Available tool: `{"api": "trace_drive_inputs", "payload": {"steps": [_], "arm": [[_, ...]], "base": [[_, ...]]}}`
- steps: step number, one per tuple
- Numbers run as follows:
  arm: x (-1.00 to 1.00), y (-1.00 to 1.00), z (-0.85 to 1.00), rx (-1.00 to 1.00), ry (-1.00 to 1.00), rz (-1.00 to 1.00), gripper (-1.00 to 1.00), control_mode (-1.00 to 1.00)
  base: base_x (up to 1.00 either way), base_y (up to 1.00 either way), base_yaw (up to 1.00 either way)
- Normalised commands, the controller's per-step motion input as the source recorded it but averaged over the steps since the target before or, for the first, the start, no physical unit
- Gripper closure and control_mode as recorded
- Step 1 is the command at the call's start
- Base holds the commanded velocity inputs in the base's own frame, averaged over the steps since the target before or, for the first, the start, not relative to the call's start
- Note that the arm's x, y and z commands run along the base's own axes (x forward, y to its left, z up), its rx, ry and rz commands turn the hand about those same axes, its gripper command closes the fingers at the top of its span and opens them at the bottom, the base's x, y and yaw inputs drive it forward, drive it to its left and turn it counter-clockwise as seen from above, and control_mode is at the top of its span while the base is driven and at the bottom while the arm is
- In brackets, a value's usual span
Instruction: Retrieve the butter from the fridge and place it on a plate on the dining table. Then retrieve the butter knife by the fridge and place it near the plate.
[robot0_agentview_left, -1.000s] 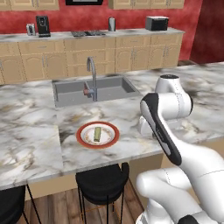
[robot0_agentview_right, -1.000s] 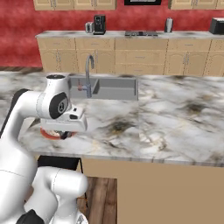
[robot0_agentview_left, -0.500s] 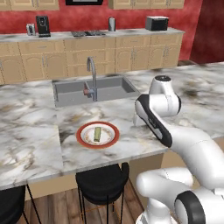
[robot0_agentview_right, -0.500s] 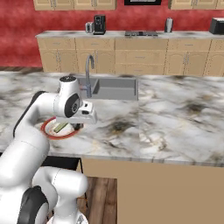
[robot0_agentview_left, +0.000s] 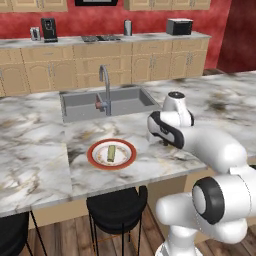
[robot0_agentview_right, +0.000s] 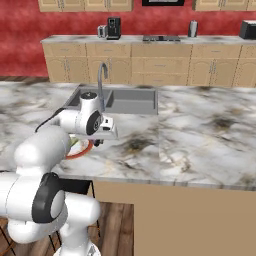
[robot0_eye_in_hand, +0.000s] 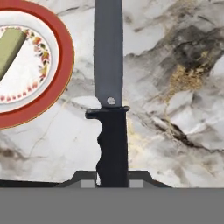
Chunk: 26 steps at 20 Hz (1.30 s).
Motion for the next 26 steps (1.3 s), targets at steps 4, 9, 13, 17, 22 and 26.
{"api": "trace_drive_inputs", "payload": {"steps": [4,9,13,17,22,26], "arm": [[0.58,0.14,-0.36,0.00,0.00,0.00,1.00,-1.00],[0.44,0.11,-0.33,0.00,0.00,0.00,1.00,-1.00],[0.23,0.10,-0.36,0.00,0.00,0.00,1.00,-1.00],[0.02,0.16,-0.34,0.00,0.00,0.02,1.00,-1.00],[0.00,0.12,-0.28,0.00,0.00,0.03,1.00,-1.00],[0.02,0.00,-0.17,0.00,-0.03,0.00,1.00,-1.00]], "base": [[0.00,0.00,0.00],[0.00,0.00,0.00],[0.00,0.00,0.00],[0.00,0.00,0.00],[0.00,0.00,0.00],[0.00,0.00,0.00]]}}
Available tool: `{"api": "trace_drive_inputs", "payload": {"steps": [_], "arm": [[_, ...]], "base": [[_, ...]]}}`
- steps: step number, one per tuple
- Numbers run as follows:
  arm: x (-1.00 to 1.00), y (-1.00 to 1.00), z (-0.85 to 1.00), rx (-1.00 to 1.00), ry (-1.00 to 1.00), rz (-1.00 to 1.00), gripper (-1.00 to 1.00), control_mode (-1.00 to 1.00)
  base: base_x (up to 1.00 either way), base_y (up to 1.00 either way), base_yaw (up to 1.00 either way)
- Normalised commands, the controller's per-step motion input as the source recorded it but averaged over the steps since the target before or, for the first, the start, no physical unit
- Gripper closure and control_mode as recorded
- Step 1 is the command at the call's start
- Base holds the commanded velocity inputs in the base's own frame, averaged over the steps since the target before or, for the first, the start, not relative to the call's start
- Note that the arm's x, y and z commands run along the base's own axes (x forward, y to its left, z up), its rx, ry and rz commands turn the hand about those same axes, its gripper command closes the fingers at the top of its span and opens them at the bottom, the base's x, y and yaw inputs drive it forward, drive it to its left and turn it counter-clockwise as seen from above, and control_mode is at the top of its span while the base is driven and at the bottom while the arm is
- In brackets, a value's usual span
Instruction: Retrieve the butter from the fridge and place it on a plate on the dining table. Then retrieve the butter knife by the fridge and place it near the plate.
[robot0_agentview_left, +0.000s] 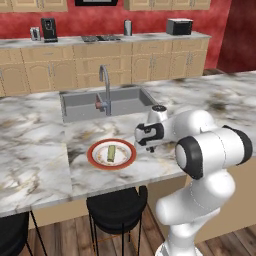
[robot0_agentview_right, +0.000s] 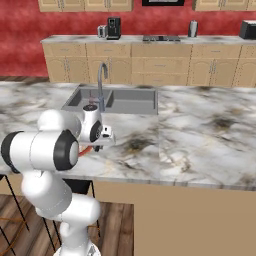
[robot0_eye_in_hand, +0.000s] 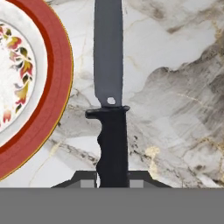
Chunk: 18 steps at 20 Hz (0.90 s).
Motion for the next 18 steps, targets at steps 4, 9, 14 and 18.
{"api": "trace_drive_inputs", "payload": {"steps": [4,9,14,18], "arm": [[0.08,0.00,-0.14,0.00,-0.04,0.00,1.00,-1.00],[0.05,0.06,-0.12,0.00,-0.04,0.00,1.00,-1.00],[0.06,0.04,-0.12,0.00,0.00,0.00,1.00,-1.00],[0.09,0.00,-0.13,0.00,0.00,0.00,1.00,-1.00]], "base": [[0.00,0.00,0.00],[0.00,0.00,0.00],[0.00,0.00,0.00],[0.00,0.00,0.00]]}}
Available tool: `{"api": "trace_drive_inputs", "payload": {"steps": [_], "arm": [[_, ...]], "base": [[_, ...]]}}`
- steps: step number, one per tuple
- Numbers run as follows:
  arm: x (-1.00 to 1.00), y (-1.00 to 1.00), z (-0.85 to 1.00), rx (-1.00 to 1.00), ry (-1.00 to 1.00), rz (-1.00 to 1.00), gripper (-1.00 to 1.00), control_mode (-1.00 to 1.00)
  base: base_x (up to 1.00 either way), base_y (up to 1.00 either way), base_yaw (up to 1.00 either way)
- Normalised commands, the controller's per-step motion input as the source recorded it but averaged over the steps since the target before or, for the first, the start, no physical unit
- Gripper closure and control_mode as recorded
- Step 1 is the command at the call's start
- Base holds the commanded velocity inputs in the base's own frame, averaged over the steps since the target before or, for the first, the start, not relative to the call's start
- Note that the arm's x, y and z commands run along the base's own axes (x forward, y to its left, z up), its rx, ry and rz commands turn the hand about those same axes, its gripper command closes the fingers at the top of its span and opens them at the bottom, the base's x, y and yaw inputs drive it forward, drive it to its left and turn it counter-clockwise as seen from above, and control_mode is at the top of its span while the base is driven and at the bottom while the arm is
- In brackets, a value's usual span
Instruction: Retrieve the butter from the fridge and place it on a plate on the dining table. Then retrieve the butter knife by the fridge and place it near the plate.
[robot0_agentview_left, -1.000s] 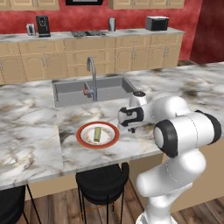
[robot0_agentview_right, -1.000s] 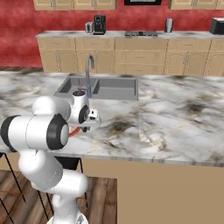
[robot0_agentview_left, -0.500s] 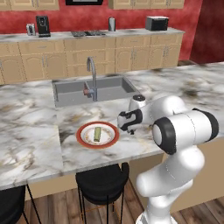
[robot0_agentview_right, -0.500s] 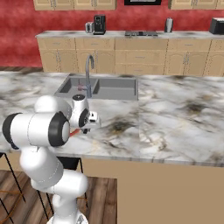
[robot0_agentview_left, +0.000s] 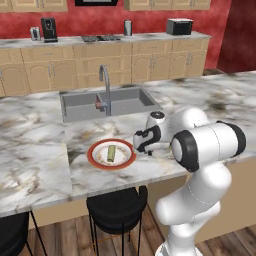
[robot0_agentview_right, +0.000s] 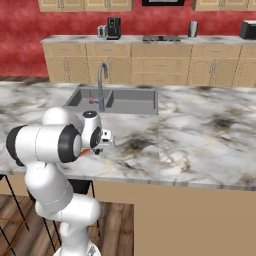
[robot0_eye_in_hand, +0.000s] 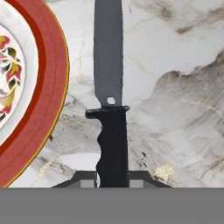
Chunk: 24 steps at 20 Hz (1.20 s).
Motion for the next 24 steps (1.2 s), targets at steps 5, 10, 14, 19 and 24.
{"api": "trace_drive_inputs", "payload": {"steps": [5,10,14,19,24], "arm": [[0.12,0.01,-0.14,0.00,0.00,0.00,1.00,-1.00],[0.11,0.09,-0.02,0.00,0.00,0.00,1.00,-1.00],[0.08,0.07,0.00,0.00,0.00,0.00,1.00,-1.00],[0.09,0.06,-0.02,0.00,0.00,0.00,1.00,-1.00],[0.00,0.00,-0.15,0.01,0.00,0.00,1.00,-1.00]], "base": [[0.00,0.00,0.00],[0.00,0.00,0.00],[0.00,0.00,0.00],[0.00,0.00,0.00],[0.00,0.00,0.00]]}}
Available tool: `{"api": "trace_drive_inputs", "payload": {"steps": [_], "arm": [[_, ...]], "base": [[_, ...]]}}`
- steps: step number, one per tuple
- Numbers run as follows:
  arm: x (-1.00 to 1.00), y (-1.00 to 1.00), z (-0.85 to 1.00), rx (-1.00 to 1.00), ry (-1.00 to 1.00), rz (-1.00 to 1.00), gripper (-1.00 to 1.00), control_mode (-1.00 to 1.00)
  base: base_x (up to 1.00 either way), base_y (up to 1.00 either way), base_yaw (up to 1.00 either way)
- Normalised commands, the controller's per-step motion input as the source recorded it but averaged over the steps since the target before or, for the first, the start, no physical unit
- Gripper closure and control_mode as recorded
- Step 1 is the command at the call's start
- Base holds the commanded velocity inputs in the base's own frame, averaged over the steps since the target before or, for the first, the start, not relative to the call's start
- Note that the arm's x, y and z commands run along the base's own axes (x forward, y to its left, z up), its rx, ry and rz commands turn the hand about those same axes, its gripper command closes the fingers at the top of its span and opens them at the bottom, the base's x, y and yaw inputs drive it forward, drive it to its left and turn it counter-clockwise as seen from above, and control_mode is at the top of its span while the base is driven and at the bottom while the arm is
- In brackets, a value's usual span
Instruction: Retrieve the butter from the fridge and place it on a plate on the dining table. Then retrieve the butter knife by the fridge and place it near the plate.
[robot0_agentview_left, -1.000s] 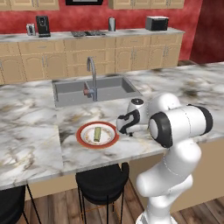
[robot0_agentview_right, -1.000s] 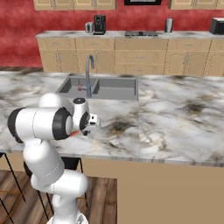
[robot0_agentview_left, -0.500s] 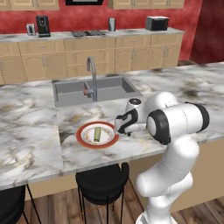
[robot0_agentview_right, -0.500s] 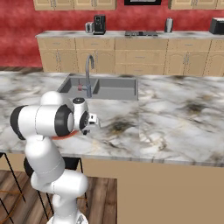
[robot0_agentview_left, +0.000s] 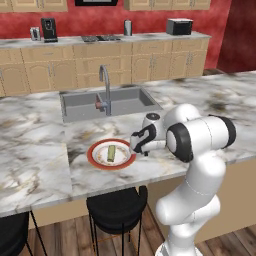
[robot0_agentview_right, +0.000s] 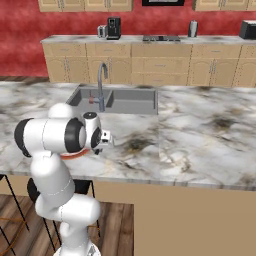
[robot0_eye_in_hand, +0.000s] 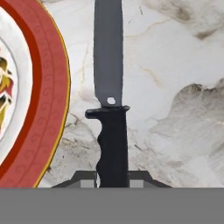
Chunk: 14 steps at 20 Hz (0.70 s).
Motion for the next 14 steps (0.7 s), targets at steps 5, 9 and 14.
{"api": "trace_drive_inputs", "payload": {"steps": [5,9,14], "arm": [[0.00,0.00,-0.16,0.01,0.00,0.00,1.00,-1.00],[0.00,0.00,-0.11,0.00,0.00,0.00,1.00,-1.00],[0.01,0.00,-0.01,0.00,0.00,0.00,-1.00,-1.00]], "base": [[0.00,0.00,0.00],[0.00,0.00,0.00],[0.00,0.00,0.00]]}}
